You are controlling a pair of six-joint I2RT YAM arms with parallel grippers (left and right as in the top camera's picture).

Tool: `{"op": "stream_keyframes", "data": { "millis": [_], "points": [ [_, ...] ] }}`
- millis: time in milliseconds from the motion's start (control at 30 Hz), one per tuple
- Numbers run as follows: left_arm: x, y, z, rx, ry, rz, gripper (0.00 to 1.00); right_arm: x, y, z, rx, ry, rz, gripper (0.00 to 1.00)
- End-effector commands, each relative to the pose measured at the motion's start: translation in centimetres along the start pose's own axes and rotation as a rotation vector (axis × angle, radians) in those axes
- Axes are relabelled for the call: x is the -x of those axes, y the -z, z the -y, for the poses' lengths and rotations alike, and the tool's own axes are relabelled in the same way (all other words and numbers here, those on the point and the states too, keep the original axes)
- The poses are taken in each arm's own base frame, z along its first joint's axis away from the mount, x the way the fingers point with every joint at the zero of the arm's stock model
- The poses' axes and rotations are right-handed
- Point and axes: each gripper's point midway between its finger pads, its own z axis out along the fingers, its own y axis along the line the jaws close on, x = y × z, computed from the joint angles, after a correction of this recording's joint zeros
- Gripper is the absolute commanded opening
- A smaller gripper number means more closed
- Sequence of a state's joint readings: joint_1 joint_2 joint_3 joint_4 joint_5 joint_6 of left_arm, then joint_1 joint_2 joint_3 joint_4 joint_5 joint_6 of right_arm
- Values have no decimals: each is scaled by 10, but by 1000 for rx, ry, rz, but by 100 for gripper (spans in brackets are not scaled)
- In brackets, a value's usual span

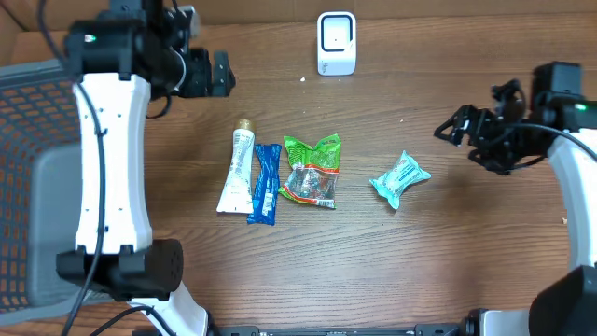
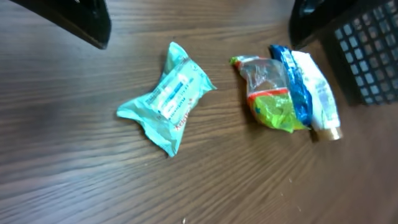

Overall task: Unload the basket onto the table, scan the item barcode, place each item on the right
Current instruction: 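Raise the left gripper up and move the right gripper toward the wipes, then grasp the mint wet-wipes pack with the right gripper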

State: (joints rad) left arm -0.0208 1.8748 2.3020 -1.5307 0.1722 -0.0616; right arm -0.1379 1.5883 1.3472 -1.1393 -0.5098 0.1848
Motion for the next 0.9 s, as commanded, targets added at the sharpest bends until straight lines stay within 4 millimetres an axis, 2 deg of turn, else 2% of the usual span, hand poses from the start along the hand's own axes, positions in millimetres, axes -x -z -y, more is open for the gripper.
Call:
{"op": "stream_keyframes", "data": {
  "millis": [0,167,267,333,633,733,867],
  "points": [
    [8,40,19,-18,-20,92,100,-10,-23,2,-28,-34,-53,86],
    [9,88,17,38,14,212,100,-14,-60,-8,-33,32,-59,78],
    [8,102,1,125,98,254,100,-19,-79,5,-152,-69,-42,77],
    [4,102,-10,178,155,247,100,-26,-92,11,-217,-100,-49,75],
    [3,85,-9,171,171,208,100,-49,-128,26,-367,-193,-108,66],
    [3,84,-10,171,171,205,100,-53,-134,30,-381,-195,-125,57],
    [3,84,-10,171,171,205,100,-52,-136,43,-438,-186,-112,41]
  ]
}}
